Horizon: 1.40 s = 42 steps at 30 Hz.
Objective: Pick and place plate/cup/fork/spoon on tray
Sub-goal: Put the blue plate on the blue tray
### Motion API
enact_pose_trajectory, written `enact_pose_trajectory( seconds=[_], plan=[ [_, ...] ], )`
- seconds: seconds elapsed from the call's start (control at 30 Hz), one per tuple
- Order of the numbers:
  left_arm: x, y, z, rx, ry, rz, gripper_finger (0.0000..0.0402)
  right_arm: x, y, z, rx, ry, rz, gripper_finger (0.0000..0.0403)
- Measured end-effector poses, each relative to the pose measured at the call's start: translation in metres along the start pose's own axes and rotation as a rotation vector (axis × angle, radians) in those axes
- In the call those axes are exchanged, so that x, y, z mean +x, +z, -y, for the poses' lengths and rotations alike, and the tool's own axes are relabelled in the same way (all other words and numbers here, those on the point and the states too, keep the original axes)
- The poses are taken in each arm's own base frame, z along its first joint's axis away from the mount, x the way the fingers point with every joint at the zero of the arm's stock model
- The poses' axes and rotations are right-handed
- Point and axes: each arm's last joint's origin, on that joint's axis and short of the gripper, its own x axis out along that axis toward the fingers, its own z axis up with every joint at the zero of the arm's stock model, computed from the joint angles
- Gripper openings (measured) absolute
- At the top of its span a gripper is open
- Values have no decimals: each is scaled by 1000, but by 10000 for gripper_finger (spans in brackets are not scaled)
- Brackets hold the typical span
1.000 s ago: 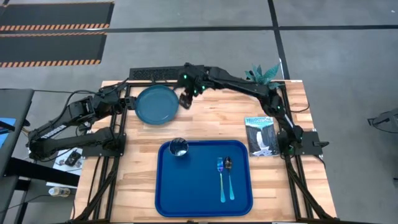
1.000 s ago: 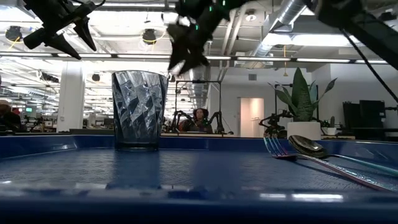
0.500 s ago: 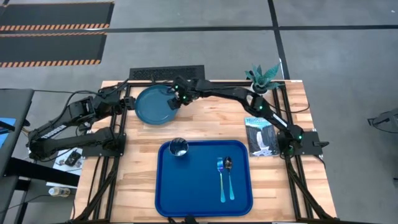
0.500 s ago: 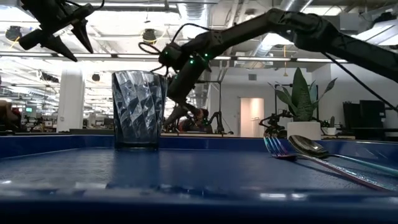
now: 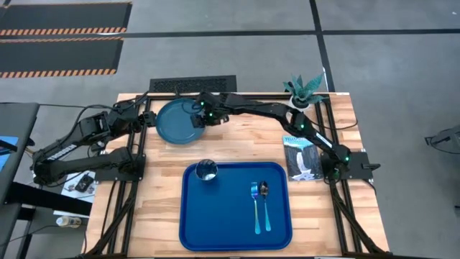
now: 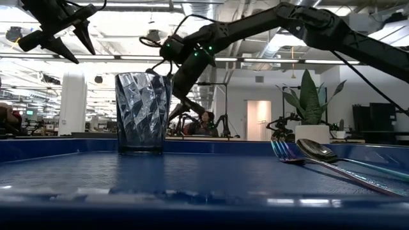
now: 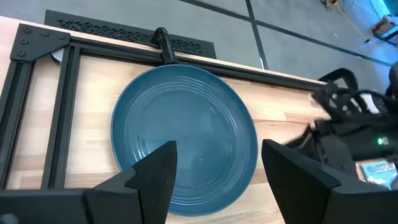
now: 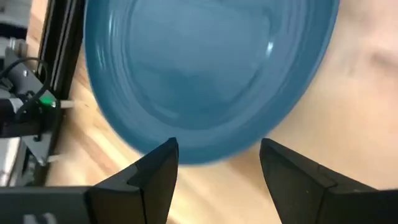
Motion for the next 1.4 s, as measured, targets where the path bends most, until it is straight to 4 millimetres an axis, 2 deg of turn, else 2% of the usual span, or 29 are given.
enact_pose_trajectory(
  seconds=[0.3,0.5,0.7,1.0,1.17,1.3,1.4],
  plan=[
    [0,1,0,-3,0,13,222,5,2,8,244,-55,55,249],
    [0,1,0,-3,3,18,222,4,4,8,391,-66,116,249],
    [0,1,1,-1,0,13,222,6,-4,1,495,-72,143,243],
    [0,0,1,11,-5,6,222,8,-12,-6,515,-75,179,233],
    [0,0,1,27,-8,1,222,10,-31,-10,512,-145,127,233],
    [0,0,1,41,-8,1,222,13,-40,-16,527,-147,155,233],
    [0,0,1,42,-8,1,222,28,-35,-10,555,-111,168,233]
  ],
)
